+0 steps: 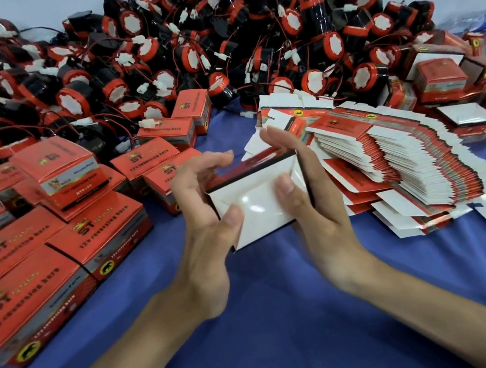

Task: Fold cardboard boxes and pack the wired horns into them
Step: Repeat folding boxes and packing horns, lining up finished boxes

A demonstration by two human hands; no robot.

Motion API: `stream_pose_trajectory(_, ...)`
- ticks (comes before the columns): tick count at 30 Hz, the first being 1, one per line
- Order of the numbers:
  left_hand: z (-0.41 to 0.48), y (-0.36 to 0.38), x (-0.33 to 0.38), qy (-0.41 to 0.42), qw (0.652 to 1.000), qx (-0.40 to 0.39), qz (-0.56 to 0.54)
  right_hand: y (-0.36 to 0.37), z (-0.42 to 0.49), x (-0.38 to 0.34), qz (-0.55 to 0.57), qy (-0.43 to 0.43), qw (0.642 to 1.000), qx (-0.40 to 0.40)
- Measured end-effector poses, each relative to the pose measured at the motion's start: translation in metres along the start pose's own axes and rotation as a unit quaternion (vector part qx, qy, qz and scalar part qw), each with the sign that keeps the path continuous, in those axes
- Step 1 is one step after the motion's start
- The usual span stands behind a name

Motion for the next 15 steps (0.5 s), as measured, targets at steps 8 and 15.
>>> stream_pose_trajectory(8, -0.013, 0.007, 0.001, 0.008, 0.998, -0.064, 0.023, 0.005, -0.002, 0.002, 0.011, -0.007, 0.999, -0.035)
stream_pose_trajectory(15, -0.02, 0.01, -0.006, -0.01, 0.998, -0.058, 0.021, 0.005, -0.002, 0.0, -0.019, -0.025, 0.999, -0.029)
Point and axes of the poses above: each hand's wrist, its own z-axis towards the middle knuckle, its own y-axis out of the palm, x = y × z, the point moved 10 cm from there along z, towards the middle knuckle, and after that the axes turned 7 degrees about -y, right-handed, at the moved point
